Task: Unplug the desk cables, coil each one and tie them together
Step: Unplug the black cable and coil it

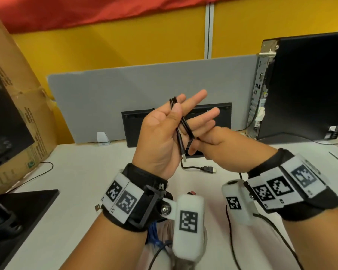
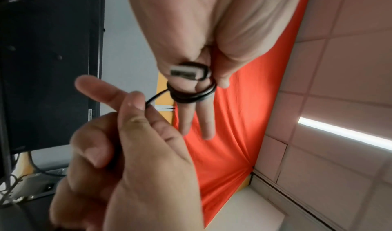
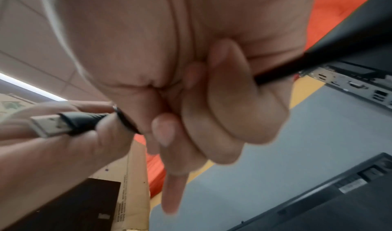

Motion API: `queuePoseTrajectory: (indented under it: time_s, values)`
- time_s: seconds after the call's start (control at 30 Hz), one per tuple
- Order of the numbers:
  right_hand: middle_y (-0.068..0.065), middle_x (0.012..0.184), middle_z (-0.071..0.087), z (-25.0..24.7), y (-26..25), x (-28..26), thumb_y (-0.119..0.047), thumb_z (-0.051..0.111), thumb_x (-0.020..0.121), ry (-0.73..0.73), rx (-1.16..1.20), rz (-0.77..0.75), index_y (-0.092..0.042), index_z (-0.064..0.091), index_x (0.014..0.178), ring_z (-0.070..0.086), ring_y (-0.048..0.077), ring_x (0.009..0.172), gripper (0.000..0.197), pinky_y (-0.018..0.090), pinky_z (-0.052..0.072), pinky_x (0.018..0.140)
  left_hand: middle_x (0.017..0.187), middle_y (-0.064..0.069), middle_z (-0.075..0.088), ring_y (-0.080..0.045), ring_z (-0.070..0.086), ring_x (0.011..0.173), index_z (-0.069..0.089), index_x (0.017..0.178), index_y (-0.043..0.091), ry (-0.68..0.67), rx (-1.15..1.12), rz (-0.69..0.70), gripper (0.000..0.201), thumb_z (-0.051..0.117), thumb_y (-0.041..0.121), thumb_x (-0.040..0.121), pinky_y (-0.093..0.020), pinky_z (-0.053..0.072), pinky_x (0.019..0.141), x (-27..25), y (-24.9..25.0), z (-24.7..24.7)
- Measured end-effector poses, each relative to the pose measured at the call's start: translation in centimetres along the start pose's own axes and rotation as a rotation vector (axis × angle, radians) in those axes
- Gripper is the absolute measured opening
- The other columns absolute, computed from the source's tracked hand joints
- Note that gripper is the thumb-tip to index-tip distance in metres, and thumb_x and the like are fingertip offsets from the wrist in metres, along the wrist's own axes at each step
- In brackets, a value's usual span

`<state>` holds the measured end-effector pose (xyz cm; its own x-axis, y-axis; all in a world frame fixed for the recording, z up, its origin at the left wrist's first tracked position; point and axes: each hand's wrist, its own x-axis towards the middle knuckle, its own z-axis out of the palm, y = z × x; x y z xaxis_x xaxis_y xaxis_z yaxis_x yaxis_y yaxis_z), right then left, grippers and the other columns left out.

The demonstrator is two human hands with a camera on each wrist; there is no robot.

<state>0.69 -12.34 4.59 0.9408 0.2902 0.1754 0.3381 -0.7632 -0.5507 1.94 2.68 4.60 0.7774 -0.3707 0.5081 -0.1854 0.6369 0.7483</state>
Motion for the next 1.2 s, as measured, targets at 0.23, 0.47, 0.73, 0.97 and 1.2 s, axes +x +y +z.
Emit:
queuePoseTrajectory:
  time_s: [0.23,0.47,0.73,0.97,1.2]
  values:
    - [-0.009,0.048,0.050,-1.7,-1.9,-2.2,-0.039,0.056,0.093,-0.152,-0.205,0.022,-0.016,0.065,0.070,0.043,0.003,0.041,0.034,0.021,0.036,0.050,0.126,-0.009,0.066,-0.027,0.065,0.112,0.028,0.147,0.006,0.075,0.312,-0.035,0.043,0.035,0.011,0.104,-0.051,0.047,0.102,0.1,-1.0,-0.4]
    - [-0.009,0.055,0.062,-4.0,-1.7,-3.1,-0.033,0.056,0.092,0.175,0.100,-0.159,-0.019,0.066,0.064,0.055,0.000,0.051,0.033,0.010,0.044,0.054,0.087,-0.007,0.075,-0.029,0.072,0.081,0.053,0.128,-0.003,-0.038,0.538,-0.196,0.033,0.034,0.011,0.104,-0.038,0.056,0.087,-0.4,-1.4,0.1]
    - [0.005,0.071,0.070,-3.9,0.6,-1.3,-0.028,0.078,0.073,0.595,0.335,-0.233,-0.015,0.073,0.077,0.064,0.026,0.065,0.015,0.038,0.056,0.069,0.049,-0.001,0.047,-0.014,0.033,0.045,0.059,0.117,-0.004,-0.245,0.360,-0.260,0.034,0.031,0.010,0.104,-0.057,0.045,0.101,-0.7,-0.7,0.2]
    - [0.001,0.082,0.072,-2.5,1.9,-0.1,-0.022,0.054,0.097,0.569,0.259,-0.157,-0.024,0.073,0.102,0.064,0.007,0.080,0.020,0.027,0.052,0.081,0.046,0.003,0.038,-0.007,0.032,0.041,0.044,0.134,-0.011,-0.236,-0.074,-0.197,0.043,0.033,0.015,0.101,-0.063,0.040,0.103,-0.5,0.3,0.4]
    - [-0.002,0.071,0.062,-1.1,0.6,-0.2,-0.036,0.047,0.098,-0.012,-0.096,0.054,-0.022,0.071,0.096,0.061,0.018,0.072,0.027,0.035,0.051,0.070,0.091,-0.010,0.072,-0.014,0.064,0.057,0.032,0.139,-0.009,0.032,-0.094,0.014,0.046,0.032,0.021,0.103,-0.054,0.051,0.094,0.2,-0.5,0.0]
